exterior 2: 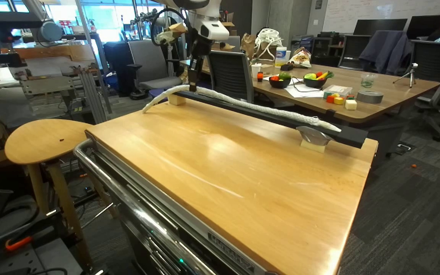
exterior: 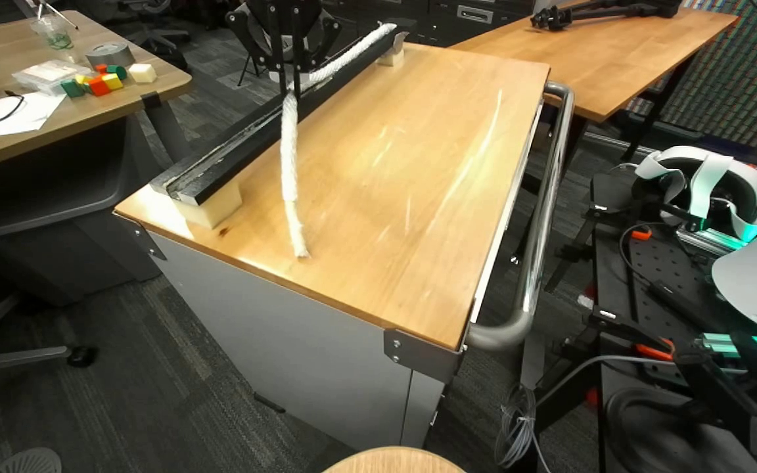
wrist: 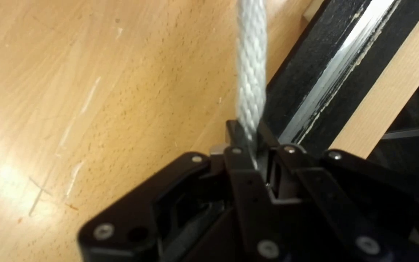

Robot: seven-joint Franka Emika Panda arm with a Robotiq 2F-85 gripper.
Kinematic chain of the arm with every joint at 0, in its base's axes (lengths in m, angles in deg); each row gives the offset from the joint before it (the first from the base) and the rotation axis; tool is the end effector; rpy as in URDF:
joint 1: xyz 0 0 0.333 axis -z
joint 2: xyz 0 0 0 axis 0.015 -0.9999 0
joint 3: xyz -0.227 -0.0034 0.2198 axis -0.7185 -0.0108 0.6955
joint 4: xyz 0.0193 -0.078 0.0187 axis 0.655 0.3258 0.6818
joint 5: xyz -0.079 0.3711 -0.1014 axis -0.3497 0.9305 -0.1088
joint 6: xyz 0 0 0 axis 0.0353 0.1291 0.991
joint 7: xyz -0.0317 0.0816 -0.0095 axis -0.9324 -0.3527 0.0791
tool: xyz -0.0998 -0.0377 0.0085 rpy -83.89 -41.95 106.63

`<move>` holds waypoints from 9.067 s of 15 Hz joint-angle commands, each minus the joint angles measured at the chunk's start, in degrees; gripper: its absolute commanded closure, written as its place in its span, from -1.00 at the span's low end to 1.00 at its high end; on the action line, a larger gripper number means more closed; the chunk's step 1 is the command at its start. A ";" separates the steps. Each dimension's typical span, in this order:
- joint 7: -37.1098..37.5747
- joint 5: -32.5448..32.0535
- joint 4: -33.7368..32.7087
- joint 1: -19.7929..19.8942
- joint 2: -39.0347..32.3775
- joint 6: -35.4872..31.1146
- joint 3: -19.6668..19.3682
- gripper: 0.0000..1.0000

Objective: Put the rope in the groove on the black object

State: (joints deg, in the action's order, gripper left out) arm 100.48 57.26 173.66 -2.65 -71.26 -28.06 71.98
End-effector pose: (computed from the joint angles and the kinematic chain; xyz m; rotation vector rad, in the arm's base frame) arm 0.6710 0.0594 0.3655 -2.6006 1.3650 0.1871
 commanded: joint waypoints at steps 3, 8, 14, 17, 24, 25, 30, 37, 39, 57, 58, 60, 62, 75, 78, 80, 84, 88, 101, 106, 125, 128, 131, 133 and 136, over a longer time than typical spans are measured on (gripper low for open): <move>-0.31 0.38 -3.95 0.19 -1.38 4.64 -0.26 -0.16; -0.80 -11.03 -2.07 -2.59 2.28 6.67 -2.25 -0.92; -0.32 -7.30 -2.24 -1.17 -0.46 4.82 -1.29 -1.00; -0.32 -7.30 -2.24 -1.17 -0.50 4.82 -1.30 -1.00; -0.06 -8.66 9.97 -2.36 6.48 -6.86 -1.39 -1.00; -0.96 -9.63 12.60 -2.79 8.65 -8.50 -1.20 -1.00; -3.66 -16.37 21.03 -5.98 16.30 -13.75 0.98 -1.00; -7.43 -18.96 19.04 -11.42 6.12 -13.28 7.43 -1.00; -5.91 -17.85 20.75 -11.65 8.28 -12.78 6.77 -1.00; -11.06 -8.61 23.17 -11.50 8.11 -22.66 8.22 -0.89; -11.27 -8.12 23.15 -11.47 8.06 -23.15 8.20 -0.87; -10.26 -7.99 22.24 -11.70 6.95 -23.86 7.67 -0.49; -10.16 -7.31 20.74 -11.46 5.38 -22.90 7.49 -0.24; -10.22 -3.86 20.27 -10.89 5.59 -22.62 7.36 0.80; -9.87 -2.80 21.07 -10.81 7.77 -25.14 7.54 1.00; -9.19 -2.79 20.88 -11.07 8.85 -26.73 7.38 0.88; -8.46 -4.21 18.12 -11.17 10.12 -24.96 7.07 0.87; -8.33 -6.02 14.23 -11.20 10.82 -22.69 6.63 0.96; -1.96 -19.55 0.14 -12.63 4.28 -13.99 4.23 0.96; -3.17 -18.37 -3.99 -12.95 1.43 -10.39 4.86 0.96; -9.56 -3.19 -19.18 -9.89 -10.03 7.43 6.03 0.96; -9.11 -0.49 -21.34 -8.59 -11.97 9.32 5.98 0.96; -9.49 3.69 -23.40 -6.58 -13.89 11.09 6.54 0.96; -9.27 6.36 -24.39 -5.50 -14.68 11.98 6.67 0.96; -9.59 9.83 -25.78 -4.15 -15.62 13.26 7.14 0.96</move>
State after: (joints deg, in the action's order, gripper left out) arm 91.65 63.52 152.20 -8.46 -84.87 -18.03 77.79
